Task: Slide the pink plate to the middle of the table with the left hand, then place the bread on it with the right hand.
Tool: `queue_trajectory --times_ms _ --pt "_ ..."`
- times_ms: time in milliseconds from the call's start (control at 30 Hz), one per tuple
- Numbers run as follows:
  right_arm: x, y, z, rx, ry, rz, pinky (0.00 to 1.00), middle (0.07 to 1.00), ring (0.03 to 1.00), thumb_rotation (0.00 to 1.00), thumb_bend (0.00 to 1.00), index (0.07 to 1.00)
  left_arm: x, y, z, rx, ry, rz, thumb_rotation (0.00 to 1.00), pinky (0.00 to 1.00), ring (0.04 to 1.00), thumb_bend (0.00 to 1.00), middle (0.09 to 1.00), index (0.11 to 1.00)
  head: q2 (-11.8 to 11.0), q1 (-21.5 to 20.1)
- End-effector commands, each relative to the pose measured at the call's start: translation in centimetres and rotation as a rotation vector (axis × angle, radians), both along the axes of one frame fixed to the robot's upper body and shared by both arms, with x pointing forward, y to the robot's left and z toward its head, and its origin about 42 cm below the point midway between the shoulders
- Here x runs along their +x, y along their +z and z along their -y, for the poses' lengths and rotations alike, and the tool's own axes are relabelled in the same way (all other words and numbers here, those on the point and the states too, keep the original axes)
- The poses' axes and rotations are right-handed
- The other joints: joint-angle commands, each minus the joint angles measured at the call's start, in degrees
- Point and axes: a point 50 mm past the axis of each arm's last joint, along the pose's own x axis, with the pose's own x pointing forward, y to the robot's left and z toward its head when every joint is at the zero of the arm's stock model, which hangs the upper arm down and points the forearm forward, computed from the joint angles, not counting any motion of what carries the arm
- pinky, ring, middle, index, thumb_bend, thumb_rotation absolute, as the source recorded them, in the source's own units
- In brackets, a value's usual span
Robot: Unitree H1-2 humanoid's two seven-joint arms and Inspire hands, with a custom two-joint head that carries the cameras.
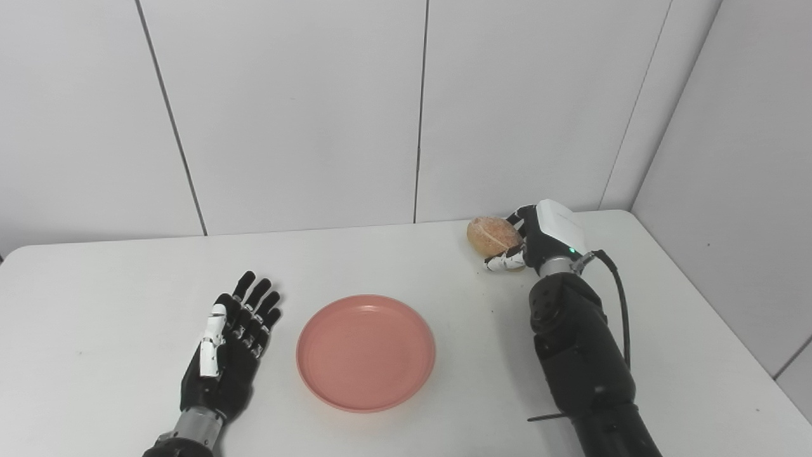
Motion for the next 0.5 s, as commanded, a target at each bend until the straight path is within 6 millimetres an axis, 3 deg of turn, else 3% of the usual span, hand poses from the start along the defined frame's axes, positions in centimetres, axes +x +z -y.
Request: queue_trajectory --times_ms 0,467 --pt "-0.1 3.4 -0.5 -0.029 0.022 0.099 0.31 0.439 0.385 0.00 0.51 0.536 -1.9 -3.5 0.4 0.022 0.021 -0.142 1.00 0.98 0.950 0.34 0.952 0.945 -0.05 0.78" --pt "-3.0 6.2 -6.3 -0.043 0.218 0.176 0.28 0.437 0.357 0.00 0.52 0.519 -2.3 -3.6 1.9 0.038 0.026 -0.132 1.00 0.97 0.939 0.36 0.940 0.928 0.21 5.54"
